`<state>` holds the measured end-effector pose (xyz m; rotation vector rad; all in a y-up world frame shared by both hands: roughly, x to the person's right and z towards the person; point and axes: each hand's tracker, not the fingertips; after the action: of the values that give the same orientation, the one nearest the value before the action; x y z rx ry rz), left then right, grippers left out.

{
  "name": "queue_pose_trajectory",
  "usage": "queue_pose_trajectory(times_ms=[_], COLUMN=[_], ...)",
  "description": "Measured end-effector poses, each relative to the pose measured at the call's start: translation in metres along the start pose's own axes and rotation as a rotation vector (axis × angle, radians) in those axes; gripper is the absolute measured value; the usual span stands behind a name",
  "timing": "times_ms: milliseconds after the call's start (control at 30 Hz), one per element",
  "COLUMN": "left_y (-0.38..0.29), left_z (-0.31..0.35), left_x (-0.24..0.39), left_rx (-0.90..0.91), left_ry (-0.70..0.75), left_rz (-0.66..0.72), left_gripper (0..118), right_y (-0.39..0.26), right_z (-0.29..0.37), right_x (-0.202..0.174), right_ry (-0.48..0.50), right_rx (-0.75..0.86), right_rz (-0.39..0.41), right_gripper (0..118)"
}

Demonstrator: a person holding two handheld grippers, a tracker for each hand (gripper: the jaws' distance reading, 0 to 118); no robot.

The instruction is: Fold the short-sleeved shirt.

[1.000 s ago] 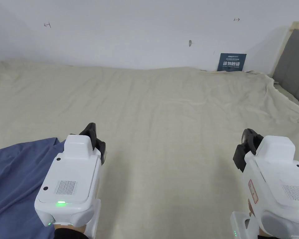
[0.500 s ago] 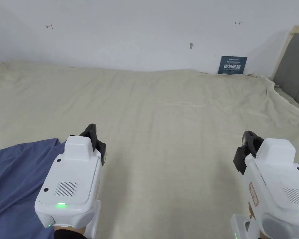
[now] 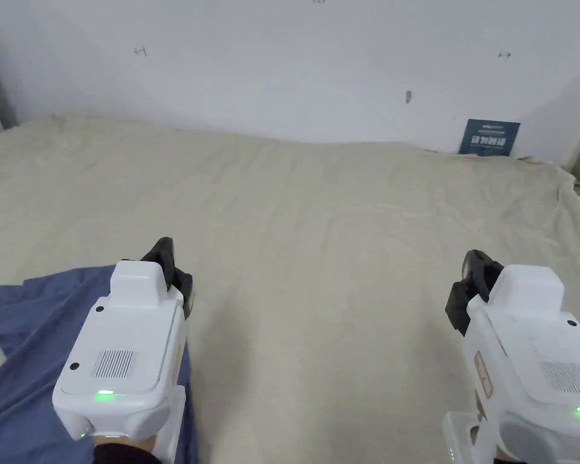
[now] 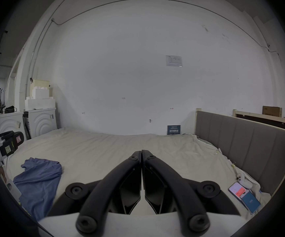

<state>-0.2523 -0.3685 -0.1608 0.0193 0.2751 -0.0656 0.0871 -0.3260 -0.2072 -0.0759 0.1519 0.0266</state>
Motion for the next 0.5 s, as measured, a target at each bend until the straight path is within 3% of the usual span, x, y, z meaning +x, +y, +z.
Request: queue_pose_trajectory(times_ms=[500], left_y=[0.002], left_z=[0.057], left_x=[-0.149], left_rx=[-0.015], left_ry=[0.332], left_rz=[-0.038], left_gripper=[0], right_y=[0.005], right_z=[-0.029], right_x=[-0.150], right_ry=[0.327], right_rx=[0.012], right_rz=[0.009], right_gripper=[0])
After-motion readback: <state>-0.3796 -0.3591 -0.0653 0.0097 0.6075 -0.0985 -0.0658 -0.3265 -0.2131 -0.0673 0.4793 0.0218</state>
